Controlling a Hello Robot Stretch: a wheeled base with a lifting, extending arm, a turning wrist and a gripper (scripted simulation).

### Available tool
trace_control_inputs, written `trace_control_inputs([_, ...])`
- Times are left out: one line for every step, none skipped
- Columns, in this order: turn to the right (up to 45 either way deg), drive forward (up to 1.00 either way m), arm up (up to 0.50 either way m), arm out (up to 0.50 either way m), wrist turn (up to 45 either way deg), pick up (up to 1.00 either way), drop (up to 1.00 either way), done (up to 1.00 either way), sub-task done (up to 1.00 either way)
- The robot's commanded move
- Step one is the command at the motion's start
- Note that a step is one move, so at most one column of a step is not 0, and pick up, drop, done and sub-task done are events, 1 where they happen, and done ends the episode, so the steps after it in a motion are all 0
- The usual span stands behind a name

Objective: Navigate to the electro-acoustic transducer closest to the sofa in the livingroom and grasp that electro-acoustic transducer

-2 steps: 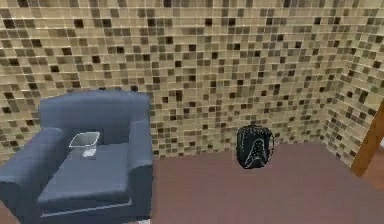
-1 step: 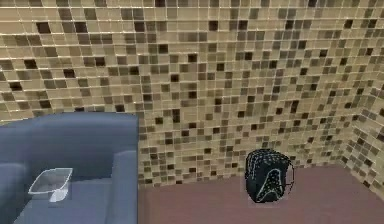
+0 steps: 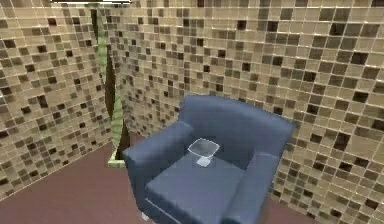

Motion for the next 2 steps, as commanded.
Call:
trace_control_inputs([-33.0,0.0,0.0,0.0,0.0,0.0,0.0,0.0,0.0])
trace_control_inputs([-45.0,0.0,0.0,0.0,0.0,0.0,0.0,0.0,0.0])
